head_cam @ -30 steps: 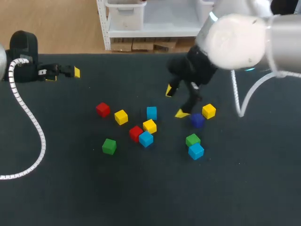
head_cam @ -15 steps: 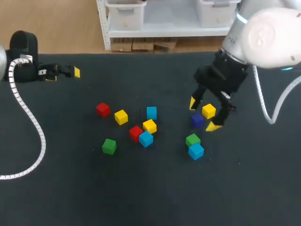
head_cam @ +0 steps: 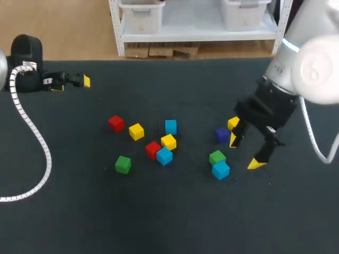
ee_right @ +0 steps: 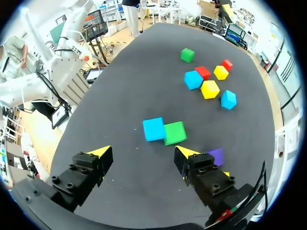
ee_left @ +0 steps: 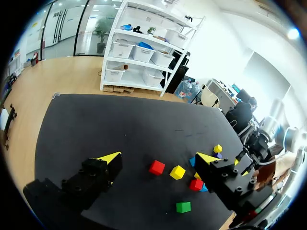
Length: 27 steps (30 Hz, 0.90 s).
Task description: Place the blue cubes, place green cubes on the blue cubes, place the yellow cubes on the green cubes, then place the red cubes on the yellow cubes, and place purple cube on the red cubes.
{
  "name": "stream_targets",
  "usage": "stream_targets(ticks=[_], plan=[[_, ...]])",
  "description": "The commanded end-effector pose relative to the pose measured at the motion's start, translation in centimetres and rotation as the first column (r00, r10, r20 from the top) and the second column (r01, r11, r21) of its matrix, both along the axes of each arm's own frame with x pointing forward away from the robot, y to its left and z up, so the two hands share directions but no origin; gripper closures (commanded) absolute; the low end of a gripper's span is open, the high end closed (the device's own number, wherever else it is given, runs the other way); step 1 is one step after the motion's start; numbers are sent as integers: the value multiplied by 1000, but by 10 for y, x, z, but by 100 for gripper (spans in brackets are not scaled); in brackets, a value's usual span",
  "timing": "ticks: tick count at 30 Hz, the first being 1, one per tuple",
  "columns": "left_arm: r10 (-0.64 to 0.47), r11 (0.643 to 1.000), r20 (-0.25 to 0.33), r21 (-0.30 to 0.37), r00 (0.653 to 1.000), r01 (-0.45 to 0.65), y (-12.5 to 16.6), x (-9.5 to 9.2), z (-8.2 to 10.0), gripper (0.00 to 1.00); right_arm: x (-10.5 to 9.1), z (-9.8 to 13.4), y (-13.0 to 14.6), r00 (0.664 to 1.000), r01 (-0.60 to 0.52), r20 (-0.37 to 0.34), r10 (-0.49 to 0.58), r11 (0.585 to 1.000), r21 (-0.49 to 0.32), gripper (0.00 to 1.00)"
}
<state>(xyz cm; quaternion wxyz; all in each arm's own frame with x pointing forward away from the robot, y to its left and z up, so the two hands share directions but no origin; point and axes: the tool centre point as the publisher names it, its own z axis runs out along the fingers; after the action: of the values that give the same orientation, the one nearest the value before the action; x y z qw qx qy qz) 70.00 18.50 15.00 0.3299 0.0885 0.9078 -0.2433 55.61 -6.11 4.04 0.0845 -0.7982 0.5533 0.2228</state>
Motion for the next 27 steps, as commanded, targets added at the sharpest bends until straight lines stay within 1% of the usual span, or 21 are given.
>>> stream_targets(ticks=[1, 3, 4, 6, 7, 8, 12, 14, 15, 20, 22, 27], plan=[[0, 1000, 0, 0, 1000, 0, 0, 0, 0, 0, -12, -8, -10, 999, 21, 30, -22, 999, 39, 25], [0, 1000, 0, 0, 1000, 0, 0, 0, 0, 0, -14, -13, -11, 999, 19, 27, -20, 999, 47, 26], [0, 1000, 0, 0, 1000, 0, 0, 0, 0, 0, -14, -15, -11, 1000, 15, 25, -16, 999, 49, 29], [0, 1000, 0, 0, 1000, 0, 0, 0, 0, 0, -15, -18, -10, 1000, 4, 21, -5, 999, 54, 29], [0, 1000, 0, 0, 1000, 0, 0, 0, 0, 0, -15, -19, -9, 1000, -2, 19, 1, 998, 57, 27], [0, 1000, 0, 0, 1000, 0, 0, 0, 0, 0, -15, -20, -8, 1000, -7, 17, 6, 998, 59, 22], [0, 1000, 0, 0, 1000, 0, 0, 0, 0, 0, -16, -26, -4, 1000, -28, 5, 28, 997, 68, 19], [0, 1000, 0, 0, 1000, 0, 0, 0, 0, 0, -16, -28, -1, 999, -37, 0, 37, 997, 71, 16], [0, 1000, 0, 0, 1000, 0, 0, 0, 0, 0, -16, -29, 0, 999, -40, -2, 40, 997, 72, 17], [0, 1000, 0, 0, 1000, 0, 0, 0, 0, 0, -12, -37, 3, 999, -46, -17, 48, 996, 76, 16], [0, 1000, 0, 0, 1000, 0, 0, 0, 0, 0, -11, -39, 4, 999, -48, -20, 50, 996, 80, 9], [0, 1000, 0, 0, 1000, 0, 0, 0, 0, 0, -9, -41, 9, 998, -57, -27, 60, 995, 85, 7]])
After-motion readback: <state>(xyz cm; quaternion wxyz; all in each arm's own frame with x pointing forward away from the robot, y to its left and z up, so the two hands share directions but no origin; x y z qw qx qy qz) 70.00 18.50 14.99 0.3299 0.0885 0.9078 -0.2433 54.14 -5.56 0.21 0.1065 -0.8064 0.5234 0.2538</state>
